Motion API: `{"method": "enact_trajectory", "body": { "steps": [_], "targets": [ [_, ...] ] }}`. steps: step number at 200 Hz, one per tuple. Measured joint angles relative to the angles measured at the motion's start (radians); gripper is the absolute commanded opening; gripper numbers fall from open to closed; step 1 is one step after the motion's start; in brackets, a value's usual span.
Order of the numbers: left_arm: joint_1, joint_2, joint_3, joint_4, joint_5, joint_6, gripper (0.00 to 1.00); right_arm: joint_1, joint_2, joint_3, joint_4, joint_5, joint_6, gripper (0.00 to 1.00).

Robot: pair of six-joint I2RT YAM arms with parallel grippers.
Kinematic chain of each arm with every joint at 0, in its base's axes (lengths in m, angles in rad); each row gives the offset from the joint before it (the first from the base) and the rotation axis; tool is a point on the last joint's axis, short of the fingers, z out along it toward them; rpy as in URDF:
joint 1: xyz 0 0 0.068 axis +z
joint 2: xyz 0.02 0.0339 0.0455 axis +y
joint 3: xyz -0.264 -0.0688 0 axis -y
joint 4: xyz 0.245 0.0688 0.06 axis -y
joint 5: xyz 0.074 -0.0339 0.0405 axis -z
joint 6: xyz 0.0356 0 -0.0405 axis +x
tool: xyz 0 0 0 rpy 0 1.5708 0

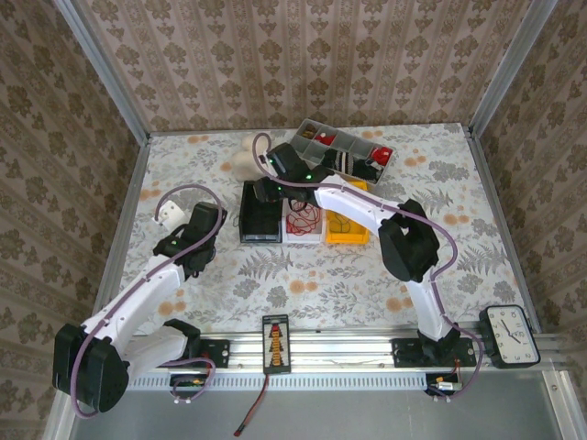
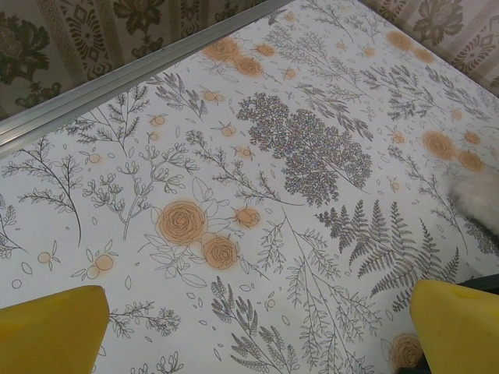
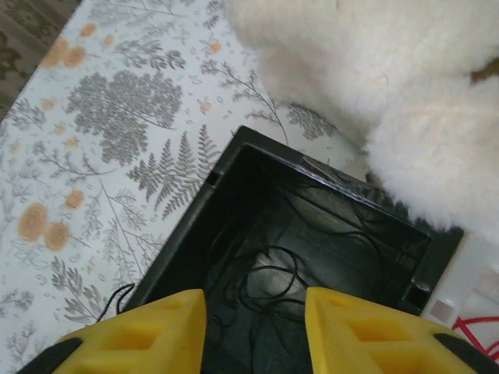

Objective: Untangle the cables

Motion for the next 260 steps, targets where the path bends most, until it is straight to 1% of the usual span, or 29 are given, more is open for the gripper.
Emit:
{"method": "enact_trajectory", "body": {
  "steps": [40,63,81,113,138,162,181,221,248,260],
  "targets": [
    [0.0,0.0,0.0,0.002,0.015,0.013,1.0,0.0,-0.012,0.005,-0.011,0.02,-0.003,0.45],
    [0.013,0.001,-0.01,0.048,0.064,0.045,0.99,0.0,-0.047,-0.021,-0.01,0.028,-0.003,0.46],
    [0.068,0.003,-0.044,0.141,0.172,0.078,0.97,0.0,-0.098,-0.069,-0.007,0.031,-0.002,0.45],
    [0.216,0.068,-0.117,0.326,0.452,0.085,0.94,0.0,-0.219,-0.194,0.017,0.039,0.006,0.45],
    [0.274,0.156,-0.124,0.458,0.642,0.102,0.82,0.0,-0.312,-0.286,0.03,0.046,0.026,0.44],
    [0.301,0.227,-0.123,0.576,0.781,0.12,0.69,0.0,-0.387,-0.368,0.048,0.056,0.049,0.44],
    [0.308,0.289,-0.111,0.628,0.864,0.129,0.65,0.0,-0.436,-0.431,0.063,0.071,0.065,0.43],
    [0.308,0.378,-0.108,0.718,0.967,0.129,0.6,0.0,-0.489,-0.513,0.072,0.097,0.107,0.42],
    [0.306,0.391,-0.105,0.743,1.0,0.143,0.49,0.0,-0.498,-0.535,0.078,0.102,0.119,0.42],
    [0.306,0.393,-0.103,0.742,1.01,0.15,0.47,0.0,-0.498,-0.536,0.079,0.102,0.123,0.42]
  ]
}}
